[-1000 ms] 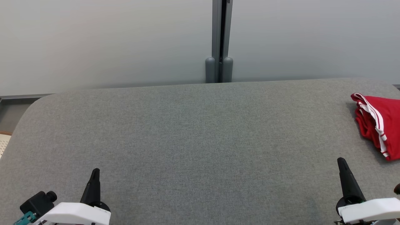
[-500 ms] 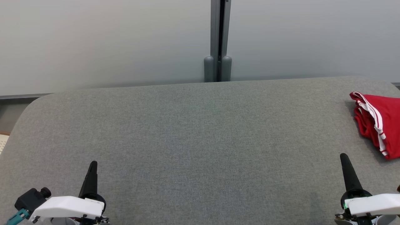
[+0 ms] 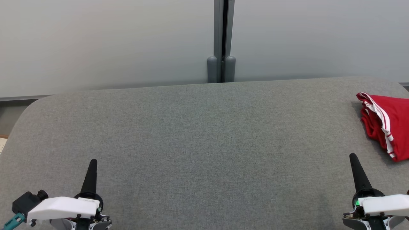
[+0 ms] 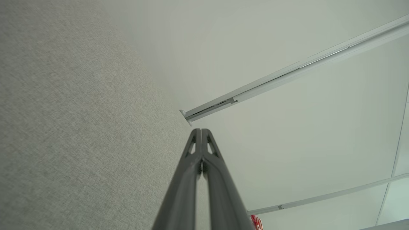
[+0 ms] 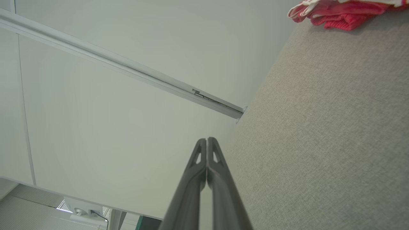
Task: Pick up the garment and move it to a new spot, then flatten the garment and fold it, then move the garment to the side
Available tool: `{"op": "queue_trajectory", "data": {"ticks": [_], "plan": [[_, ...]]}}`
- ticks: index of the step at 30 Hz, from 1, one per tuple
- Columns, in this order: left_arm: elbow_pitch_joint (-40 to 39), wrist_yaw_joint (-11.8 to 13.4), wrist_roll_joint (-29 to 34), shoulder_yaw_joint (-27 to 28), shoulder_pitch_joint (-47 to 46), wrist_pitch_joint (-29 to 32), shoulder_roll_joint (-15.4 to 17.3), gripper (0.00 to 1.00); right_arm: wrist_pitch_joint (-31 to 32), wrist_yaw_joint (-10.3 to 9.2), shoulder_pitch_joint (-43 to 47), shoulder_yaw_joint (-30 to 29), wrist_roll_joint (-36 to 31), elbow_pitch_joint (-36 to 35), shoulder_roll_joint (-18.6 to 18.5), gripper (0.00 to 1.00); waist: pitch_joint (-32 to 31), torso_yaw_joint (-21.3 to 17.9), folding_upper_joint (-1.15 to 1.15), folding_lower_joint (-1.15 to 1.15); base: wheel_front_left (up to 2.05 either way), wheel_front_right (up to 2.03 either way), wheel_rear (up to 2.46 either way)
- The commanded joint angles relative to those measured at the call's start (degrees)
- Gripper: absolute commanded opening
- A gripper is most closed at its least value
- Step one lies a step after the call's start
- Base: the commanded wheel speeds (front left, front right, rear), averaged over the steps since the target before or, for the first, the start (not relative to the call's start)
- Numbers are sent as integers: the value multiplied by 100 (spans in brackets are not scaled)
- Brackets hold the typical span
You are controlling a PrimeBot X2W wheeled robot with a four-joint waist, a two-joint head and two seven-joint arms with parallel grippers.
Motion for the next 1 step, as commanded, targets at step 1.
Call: {"op": "queue_trajectory", "data": {"ticks": [1], "plan": [[-30, -41, -119, 60, -135, 32, 19, 0, 17, 2, -130, -31, 147, -9, -36, 0, 2, -2, 0, 0, 0, 0, 0]]}}
